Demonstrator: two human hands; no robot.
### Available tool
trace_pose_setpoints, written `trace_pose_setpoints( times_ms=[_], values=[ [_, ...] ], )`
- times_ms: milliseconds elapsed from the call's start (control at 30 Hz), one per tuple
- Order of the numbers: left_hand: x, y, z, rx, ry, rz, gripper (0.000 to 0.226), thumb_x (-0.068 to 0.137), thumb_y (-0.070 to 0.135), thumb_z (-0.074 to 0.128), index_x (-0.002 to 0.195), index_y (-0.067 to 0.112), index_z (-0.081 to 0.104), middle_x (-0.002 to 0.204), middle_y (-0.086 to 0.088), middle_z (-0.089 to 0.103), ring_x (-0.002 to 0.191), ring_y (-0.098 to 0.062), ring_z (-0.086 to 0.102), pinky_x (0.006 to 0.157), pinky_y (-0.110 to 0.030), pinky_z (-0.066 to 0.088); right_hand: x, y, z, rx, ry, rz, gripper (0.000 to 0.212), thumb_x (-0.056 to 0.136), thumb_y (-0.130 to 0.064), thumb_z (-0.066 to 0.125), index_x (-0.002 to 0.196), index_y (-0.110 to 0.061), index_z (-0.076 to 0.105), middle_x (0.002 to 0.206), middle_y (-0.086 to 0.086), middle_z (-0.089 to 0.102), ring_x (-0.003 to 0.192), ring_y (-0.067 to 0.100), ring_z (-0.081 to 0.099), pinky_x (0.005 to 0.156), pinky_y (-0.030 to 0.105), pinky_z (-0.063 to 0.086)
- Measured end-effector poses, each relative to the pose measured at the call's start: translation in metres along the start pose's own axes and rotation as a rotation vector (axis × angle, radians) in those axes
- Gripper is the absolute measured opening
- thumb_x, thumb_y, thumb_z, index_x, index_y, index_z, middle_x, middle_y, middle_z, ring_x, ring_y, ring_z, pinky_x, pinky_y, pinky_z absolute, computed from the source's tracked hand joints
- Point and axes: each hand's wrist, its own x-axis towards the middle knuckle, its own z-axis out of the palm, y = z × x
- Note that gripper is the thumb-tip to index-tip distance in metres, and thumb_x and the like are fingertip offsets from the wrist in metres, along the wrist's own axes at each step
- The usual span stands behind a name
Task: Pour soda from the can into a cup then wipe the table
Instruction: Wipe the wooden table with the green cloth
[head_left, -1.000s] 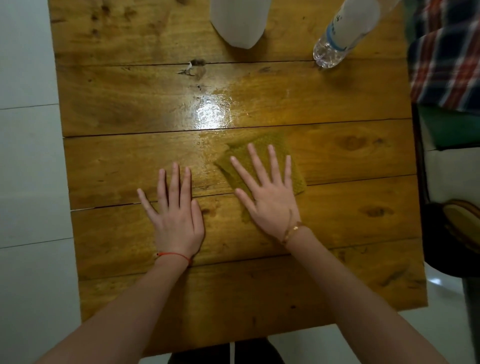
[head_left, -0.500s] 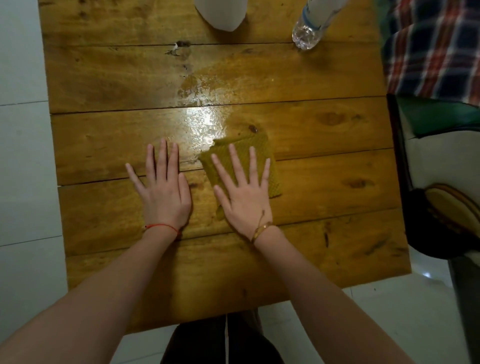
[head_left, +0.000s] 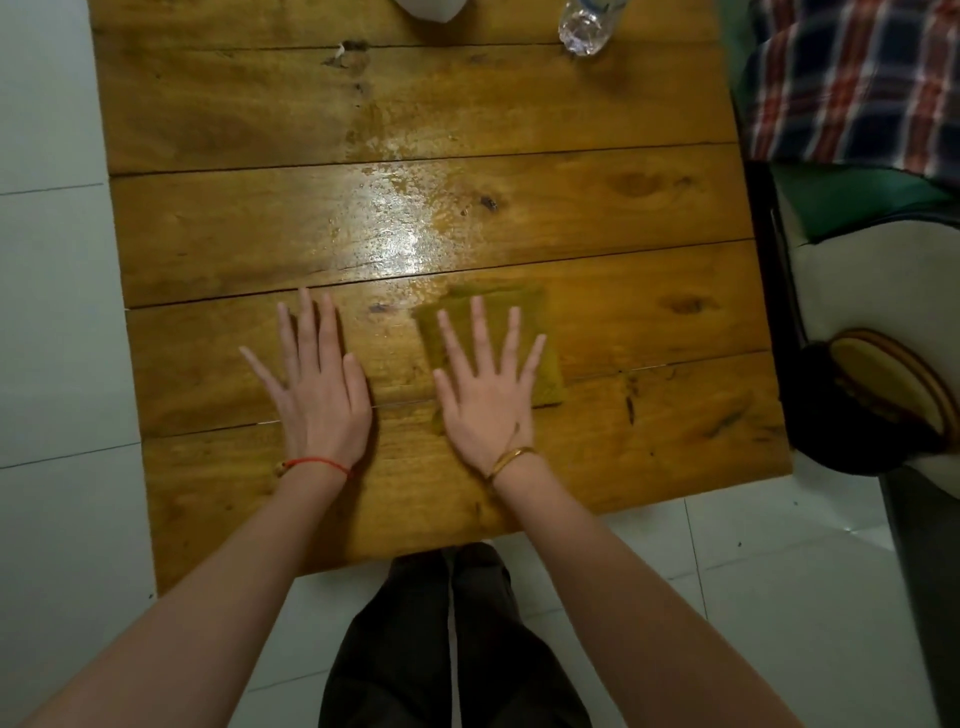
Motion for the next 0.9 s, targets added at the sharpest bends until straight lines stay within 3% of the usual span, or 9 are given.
trace_pose_setpoints(
  times_ms=[133, 233, 467, 633, 800, 900],
  values=[
    [-0.031, 0.004, 0.006, 0.023, -0.019, -0.007, 0.06, 0.102, 0.031, 0.02, 0.158, 0.019, 0.001, 0.166, 0.001, -0.004, 0.152, -0.021, -0.009, 0.116, -0.067, -0.006, -0.049, -0.006, 0.016, -0.015, -0.015, -0.202, 0.06, 0.101, -0.053, 0.021, 0.154, -0.038, -0.002, 0.164, 0.0, -0.01, 0.148, 0.038, -0.012, 0.114, 0.067, 0.003],
    [-0.04, 0.009, 0.01, 0.046, -0.039, 0.003, 0.06, 0.102, 0.032, 0.02, 0.158, 0.019, 0.001, 0.166, 0.0, -0.004, 0.152, -0.021, -0.009, 0.115, -0.067, -0.005, -0.071, 0.026, 0.02, -0.035, -0.026, -0.218, 0.059, 0.101, -0.054, 0.022, 0.154, -0.039, 0.0, 0.164, -0.001, -0.006, 0.149, 0.037, -0.009, 0.115, 0.065, 0.005],
    [-0.021, 0.024, 0.012, 0.04, -0.023, 0.055, 0.061, 0.102, 0.032, 0.021, 0.157, 0.021, -0.001, 0.166, 0.001, -0.005, 0.152, -0.021, -0.01, 0.115, -0.067, -0.006, -0.061, 0.11, 0.007, -0.025, -0.047, 0.06, 0.059, 0.099, -0.057, 0.012, 0.153, -0.04, -0.003, 0.164, -0.001, -0.01, 0.149, 0.036, -0.013, 0.116, 0.065, 0.0],
    [0.007, 0.029, 0.009, 0.046, 0.005, 0.055, 0.061, 0.102, 0.032, 0.019, 0.157, 0.021, -0.002, 0.166, 0.0, -0.006, 0.152, -0.022, -0.009, 0.115, -0.068, -0.005, 0.01, 0.087, -0.009, 0.055, 0.026, 0.267, 0.06, 0.098, -0.055, 0.01, 0.154, -0.037, -0.006, 0.163, 0.002, -0.013, 0.147, 0.04, -0.015, 0.113, 0.068, -0.003],
    [0.03, 0.027, 0.004, 0.051, 0.023, 0.069, 0.06, 0.103, 0.031, 0.022, 0.157, 0.022, -0.002, 0.166, 0.0, -0.005, 0.152, -0.022, -0.009, 0.115, -0.068, -0.005, 0.029, 0.019, -0.007, -0.036, 0.008, -0.054, 0.061, 0.098, -0.058, 0.01, 0.153, -0.037, -0.007, 0.163, 0.002, -0.014, 0.147, 0.04, -0.015, 0.113, 0.067, -0.003],
    [0.044, 0.02, 0.0, 0.072, 0.024, 0.051, 0.06, 0.103, 0.03, 0.024, 0.157, 0.02, 0.001, 0.166, 0.0, -0.005, 0.152, -0.022, -0.009, 0.115, -0.068, -0.004, 0.01, 0.015, -0.003, -0.064, -0.013, -0.238, 0.06, 0.1, -0.057, 0.017, 0.154, -0.038, -0.005, 0.164, -0.001, -0.012, 0.148, 0.038, -0.014, 0.114, 0.065, 0.001]
  ],
)
